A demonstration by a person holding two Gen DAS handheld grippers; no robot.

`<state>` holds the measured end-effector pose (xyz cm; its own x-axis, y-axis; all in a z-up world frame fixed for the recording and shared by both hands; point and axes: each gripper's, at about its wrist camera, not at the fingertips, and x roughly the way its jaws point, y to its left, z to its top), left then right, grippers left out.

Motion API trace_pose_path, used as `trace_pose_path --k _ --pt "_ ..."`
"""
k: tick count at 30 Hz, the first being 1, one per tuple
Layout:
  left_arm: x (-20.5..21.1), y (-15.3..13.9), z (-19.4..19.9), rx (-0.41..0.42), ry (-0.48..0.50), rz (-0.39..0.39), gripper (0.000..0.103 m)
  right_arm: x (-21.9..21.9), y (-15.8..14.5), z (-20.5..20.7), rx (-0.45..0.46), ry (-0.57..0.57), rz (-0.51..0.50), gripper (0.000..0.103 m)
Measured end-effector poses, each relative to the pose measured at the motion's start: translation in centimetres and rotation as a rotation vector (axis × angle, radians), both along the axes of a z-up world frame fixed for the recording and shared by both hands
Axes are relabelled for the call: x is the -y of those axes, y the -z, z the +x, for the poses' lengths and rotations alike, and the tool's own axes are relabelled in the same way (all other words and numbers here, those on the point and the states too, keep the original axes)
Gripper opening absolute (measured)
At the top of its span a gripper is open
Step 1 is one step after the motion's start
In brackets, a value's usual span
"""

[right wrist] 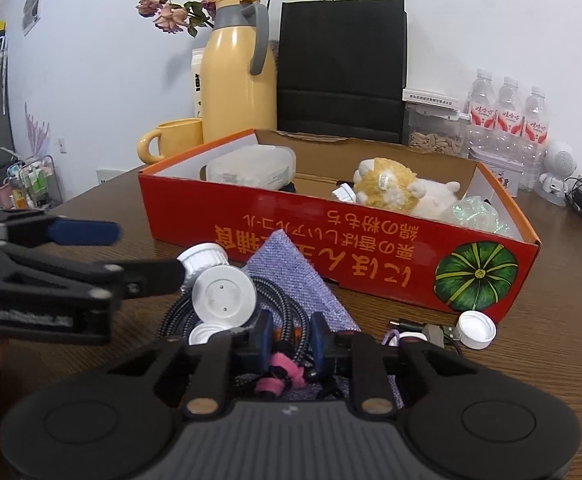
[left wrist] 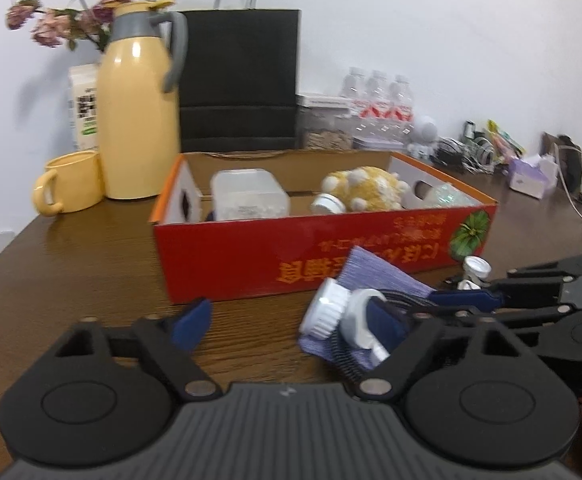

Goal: Organize objects
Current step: 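Move the right tool to the black cable with pink band and grasp it, then close the left tool on a white bottle cap while the right tool holds the cable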

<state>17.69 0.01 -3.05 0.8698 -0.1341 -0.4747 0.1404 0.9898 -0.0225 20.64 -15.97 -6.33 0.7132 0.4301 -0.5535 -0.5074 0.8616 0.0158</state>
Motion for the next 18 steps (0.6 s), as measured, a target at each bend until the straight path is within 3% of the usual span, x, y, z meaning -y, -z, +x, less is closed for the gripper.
trace_pose_path --k 3,5,8,12,18 --pt "0.4 0.2 1.1 -0.026 0.044 -0.02 0.059 0.0 0.0 0.0 0.001 0.0 0.0 0.019" --pt "0.4 0.4 1.7 -0.047 0.067 -0.05 0.031 0.0 -0.1 -0.1 0.003 0.001 -0.001 0.018" --pt "-0.4 0.3 1.6 -0.049 0.091 -0.118 0.011 0.1 -0.1 0.0 0.002 0.002 0.004 0.018" --pt "-0.8 0.5 1.6 -0.059 0.016 -0.09 0.009 0.3 -0.1 0.0 0.008 0.012 0.004 0.017" --pt "-0.8 0.1 0.7 -0.019 0.019 -0.086 0.014 0.4 -0.1 0.0 0.01 0.015 0.008 0.017"
